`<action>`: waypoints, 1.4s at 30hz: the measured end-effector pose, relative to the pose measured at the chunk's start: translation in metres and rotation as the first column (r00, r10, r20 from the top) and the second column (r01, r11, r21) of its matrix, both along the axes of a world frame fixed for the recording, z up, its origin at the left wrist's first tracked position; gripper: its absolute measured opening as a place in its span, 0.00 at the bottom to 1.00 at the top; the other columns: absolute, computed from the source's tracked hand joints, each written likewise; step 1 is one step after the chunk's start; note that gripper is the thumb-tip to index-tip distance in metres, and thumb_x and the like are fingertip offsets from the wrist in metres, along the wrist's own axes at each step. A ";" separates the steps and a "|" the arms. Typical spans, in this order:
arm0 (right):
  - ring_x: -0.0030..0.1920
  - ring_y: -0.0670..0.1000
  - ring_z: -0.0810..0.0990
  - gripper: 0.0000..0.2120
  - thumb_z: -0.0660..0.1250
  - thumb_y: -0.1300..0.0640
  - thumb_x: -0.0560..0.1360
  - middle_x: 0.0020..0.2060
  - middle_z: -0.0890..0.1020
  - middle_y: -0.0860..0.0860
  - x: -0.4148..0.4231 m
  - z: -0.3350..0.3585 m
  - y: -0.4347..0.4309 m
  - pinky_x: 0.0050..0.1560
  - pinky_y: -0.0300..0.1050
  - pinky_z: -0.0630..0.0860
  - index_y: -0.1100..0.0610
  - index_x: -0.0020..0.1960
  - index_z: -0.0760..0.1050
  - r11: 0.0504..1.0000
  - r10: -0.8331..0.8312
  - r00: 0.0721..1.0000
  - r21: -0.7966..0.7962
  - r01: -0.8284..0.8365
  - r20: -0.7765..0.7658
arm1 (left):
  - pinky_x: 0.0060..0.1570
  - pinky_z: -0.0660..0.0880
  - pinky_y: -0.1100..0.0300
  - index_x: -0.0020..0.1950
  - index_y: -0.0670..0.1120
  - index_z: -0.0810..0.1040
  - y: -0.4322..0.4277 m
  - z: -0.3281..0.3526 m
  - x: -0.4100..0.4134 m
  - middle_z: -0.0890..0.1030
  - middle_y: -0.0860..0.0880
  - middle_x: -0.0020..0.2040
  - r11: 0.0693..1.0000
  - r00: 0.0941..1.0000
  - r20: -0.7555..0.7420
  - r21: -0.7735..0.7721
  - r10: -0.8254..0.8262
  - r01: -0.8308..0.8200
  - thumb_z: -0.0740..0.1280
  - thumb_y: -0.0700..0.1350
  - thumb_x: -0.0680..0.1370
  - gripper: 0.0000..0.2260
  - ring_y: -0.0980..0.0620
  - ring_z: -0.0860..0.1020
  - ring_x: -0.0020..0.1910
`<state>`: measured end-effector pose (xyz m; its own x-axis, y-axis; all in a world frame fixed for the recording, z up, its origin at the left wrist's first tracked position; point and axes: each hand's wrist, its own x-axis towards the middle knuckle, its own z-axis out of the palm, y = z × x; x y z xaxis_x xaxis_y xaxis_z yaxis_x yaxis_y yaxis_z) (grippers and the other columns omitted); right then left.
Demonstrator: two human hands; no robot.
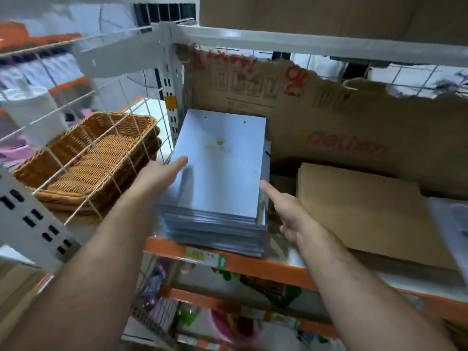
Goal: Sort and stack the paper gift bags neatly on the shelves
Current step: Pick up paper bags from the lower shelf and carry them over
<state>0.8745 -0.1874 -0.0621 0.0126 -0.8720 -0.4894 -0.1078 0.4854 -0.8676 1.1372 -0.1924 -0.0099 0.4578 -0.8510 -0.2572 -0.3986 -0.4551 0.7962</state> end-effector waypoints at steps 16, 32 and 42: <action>0.52 0.58 0.85 0.37 0.80 0.37 0.56 0.51 0.86 0.56 -0.002 -0.010 -0.028 0.63 0.57 0.77 0.57 0.57 0.83 1.000 -0.027 0.981 0.016 0.025 0.192 | 0.64 0.76 0.41 0.64 0.48 0.81 -0.021 -0.038 0.008 0.85 0.43 0.57 0.952 0.748 -0.622 0.011 -0.232 0.305 0.74 0.66 0.67 0.32 0.41 0.83 0.56; 0.55 0.58 0.84 0.26 0.77 0.45 0.68 0.53 0.86 0.57 -0.030 -0.004 -0.033 0.65 0.59 0.75 0.57 0.61 0.81 0.999 -0.007 0.964 0.039 -0.004 0.266 | 0.64 0.75 0.42 0.61 0.48 0.81 -0.024 -0.043 -0.007 0.85 0.41 0.56 0.930 0.645 -0.722 0.007 -0.250 0.368 0.74 0.60 0.70 0.25 0.40 0.84 0.54; 0.56 0.62 0.84 0.52 0.86 0.48 0.51 0.58 0.83 0.59 -0.040 0.019 -0.019 0.54 0.62 0.81 0.59 0.71 0.70 0.959 0.138 0.950 -0.278 -0.057 0.280 | 0.51 0.82 0.47 0.69 0.42 0.74 -0.001 -0.053 -0.002 0.83 0.39 0.59 0.885 0.556 -0.691 -0.333 -0.463 0.325 0.75 0.49 0.65 0.33 0.39 0.83 0.54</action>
